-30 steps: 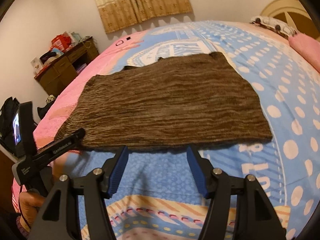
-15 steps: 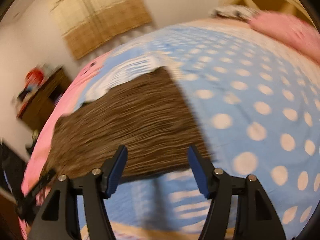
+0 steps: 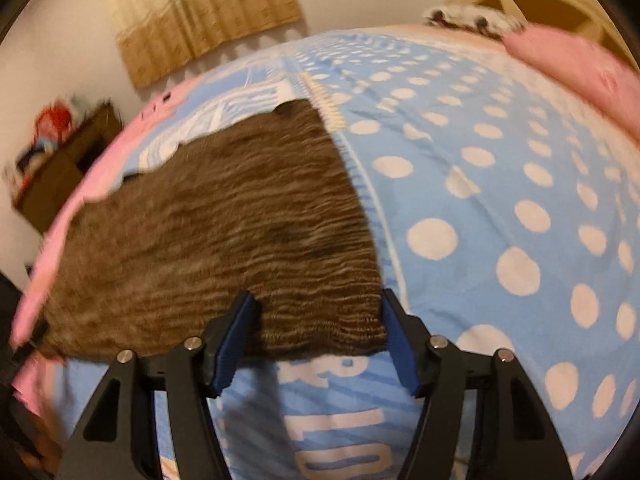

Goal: Fold small clothes

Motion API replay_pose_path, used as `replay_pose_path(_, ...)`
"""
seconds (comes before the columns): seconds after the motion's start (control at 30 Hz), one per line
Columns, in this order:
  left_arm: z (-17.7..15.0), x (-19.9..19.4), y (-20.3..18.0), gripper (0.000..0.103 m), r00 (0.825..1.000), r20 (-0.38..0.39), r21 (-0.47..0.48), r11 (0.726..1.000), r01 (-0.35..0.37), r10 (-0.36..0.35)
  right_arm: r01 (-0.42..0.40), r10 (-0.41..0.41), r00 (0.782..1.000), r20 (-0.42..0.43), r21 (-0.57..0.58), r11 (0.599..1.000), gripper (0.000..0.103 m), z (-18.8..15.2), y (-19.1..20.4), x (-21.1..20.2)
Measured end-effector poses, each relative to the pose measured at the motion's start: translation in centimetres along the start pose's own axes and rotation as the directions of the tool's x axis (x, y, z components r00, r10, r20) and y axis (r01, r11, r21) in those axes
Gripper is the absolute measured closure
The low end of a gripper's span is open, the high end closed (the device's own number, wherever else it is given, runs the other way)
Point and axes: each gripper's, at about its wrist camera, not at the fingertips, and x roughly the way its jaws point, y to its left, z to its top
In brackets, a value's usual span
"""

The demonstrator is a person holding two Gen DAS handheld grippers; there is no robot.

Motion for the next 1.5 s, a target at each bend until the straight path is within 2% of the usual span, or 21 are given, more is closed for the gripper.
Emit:
replay_pose_path(0.03, 0.5, -0.2, -1.0, 0.019, 1.0, 0.011, 0.032, 0.999, 0.025, -0.025, -0.013, 0.013, 1.0, -0.001, -0.017, 1.0, 0.072, 0.0, 0.2, 0.0)
replay_pose_path(0.07, 0.8, -0.3, -1.6, 0.019, 0.999, 0.014, 0.052, 0.998, 0.037, -0.037, -0.053, 0.053, 0.998, -0.014, -0.018, 0.998, 0.08, 0.1, 0.2, 0.0)
replay_pose_path(0.17, 2.1, 0.1, -3.8, 0.019, 0.999, 0.022, 0.125, 0.991, 0.044, -0.047, -0.178, 0.182, 0.982, -0.056, 0.067, 0.982, 0.083, 0.7, -0.6, 0.0)
replay_pose_path(0.2, 2.8, 0.6, -4.5, 0.019, 0.999, 0.022, 0.138, 0.99, 0.042, -0.046, -0.26, 0.267, 0.963, -0.045, 0.124, 0.958, 0.083, 0.8, -1.4, -0.4)
replay_pose_path(0.23, 3.1, 1.0, -4.9, 0.019, 0.999, 0.015, 0.141, 0.989, 0.045, -0.047, -0.305, 0.313, 0.949, -0.029, 0.157, 0.939, 0.083, 0.9, -1.9, -0.8)
replay_pose_path(0.27, 3.9, 2.1, -5.7, 0.019, 0.998, -0.011, 0.145, 0.988, 0.055, -0.054, -0.315, 0.322, 0.947, -0.016, 0.168, 0.934, 0.083, 1.0, -2.1, -1.1)
replay_pose_path(0.37, 5.0, 4.0, -7.3, 0.019, 0.998, -0.026, 0.142, 0.988, 0.059, -0.056, -0.3, 0.303, 0.953, 0.02, 0.206, 0.931, 0.07, 0.9, -3.5, -1.2)
replay_pose_path(0.43, 5.5, 5.4, -8.0, 0.019, 0.999, -0.023, 0.16, 0.987, 0.032, -0.029, -0.276, 0.274, 0.961, 0.043, 0.257, 0.926, 0.034, 1.1, -4.8, -1.1)
replay_pose_path(0.47, 5.7, 6.5, -8.2, 0.019, 0.999, -0.03, 0.159, 0.987, 0.027, -0.022, -0.285, 0.276, 0.959, 0.072, 0.282, 0.916, 0.03, 1.4, -5.6, -1.0)
replay_pose_path(0.53, 5.6, 8.3, -8.1, 0.019, 0.998, -0.056, 0.142, 0.99, 0.021, -0.013, -0.298, 0.279, 0.955, 0.105, 0.303, 0.905, 0.03, 2.6, -6.4, -0.7)
replay_pose_path(0.6, 5.1, 9.9, -7.8, 0.019, 0.995, -0.096, 0.121, 0.992, 0.018, -0.006, -0.289, 0.27, 0.957, 0.104, 0.302, 0.909, 0.03, 4.0, -6.5, 0.2)
replay_pose_path(0.63, 4.7, 10.7, -7.5, 0.019, 0.992, -0.129, 0.105, 0.994, 0.021, -0.007, -0.284, 0.269, 0.959, 0.091, 0.296, 0.912, 0.03, 4.8, -6.2, 1.0)
replay_pose_path(0.73, 4.6, 10.8, -7.8, 0.019, 0.99, -0.14, 0.127, 0.992, 0.013, 0.005, -0.281, 0.289, 0.957, 0.014, 0.277, 0.919, 0.03, 6.6, -5.1, 4.3)
replay_pose_path(0.77, 4.5, 10.9, -8.0, 0.018, 0.99, -0.14, 0.143, 0.99, 0.002, 0.018, -0.255, 0.27, 0.963, -0.019, 0.265, 0.93, 0.03, 6.8, -4.6, 5.4)
replay_pose_path(0.8, 4.5, 10.8, -8.3, 0.018, 0.99, -0.137, 0.154, 0.988, -0.007, 0.029, -0.22, 0.229, 0.973, -0.011, 0.233, 0.947, 0.031, 6.8, -3.8, 5.5)
replay_pose_path(0.87, 4.4, 10.8, -8.6, 0.017, 0.99, -0.136, 0.17, 0.985, -0.024, 0.047, -0.152, 0.161, 0.986, -0.033, 0.179, 0.972, 0.039, 6.7, -2.5, 5.3)
replay_pose_path(0.9, 4.3, 10.9, -8.7, 0.016, 0.99, -0.136, 0.171, 0.985, -0.026, 0.05, -0.142, 0.151, 0.988, -0.04, 0.172, 0.975, 0.049, 6.5, -2.4, 5.2)
replay_pose_path(1.0, 4.3, 10.9, -8.8, 0.015, 0.989, -0.134, 0.176, 0.984, -0.038, 0.062, -0.173, 0.186, 0.981, -0.055, 0.184, 0.968, 0.069, 6.0, -2.9, 4.8)
replay_pose_path(1.13, 4.3, 11.0, -8.6, 0.014, 0.989, -0.131, 0.178, 0.983, -0.045, 0.069, -0.235, 0.261, 0.962, -0.077, 0.246, 0.94, 0.082, 6.0, -4.2, 5.1)
replay_pose_path(1.23, 4.3, 11.1, -8.6, 0.014, 0.989, -0.13, 0.175, 0.984, -0.042, 0.065, -0.257, 0.29, 0.954, -0.08, 0.289, 0.922, 0.084, 6.4, -4.2, 5.6)
replay_pose_path(1.5, 4.4, 11.1, -8.5, 0.013, 0.989, -0.131, 0.174, 0.984, -0.04, 0.064, -0.211, 0.237, 0.968, -0.084, 0.241, 0.947, 0.088, 7.8, -1.7, 4.2)
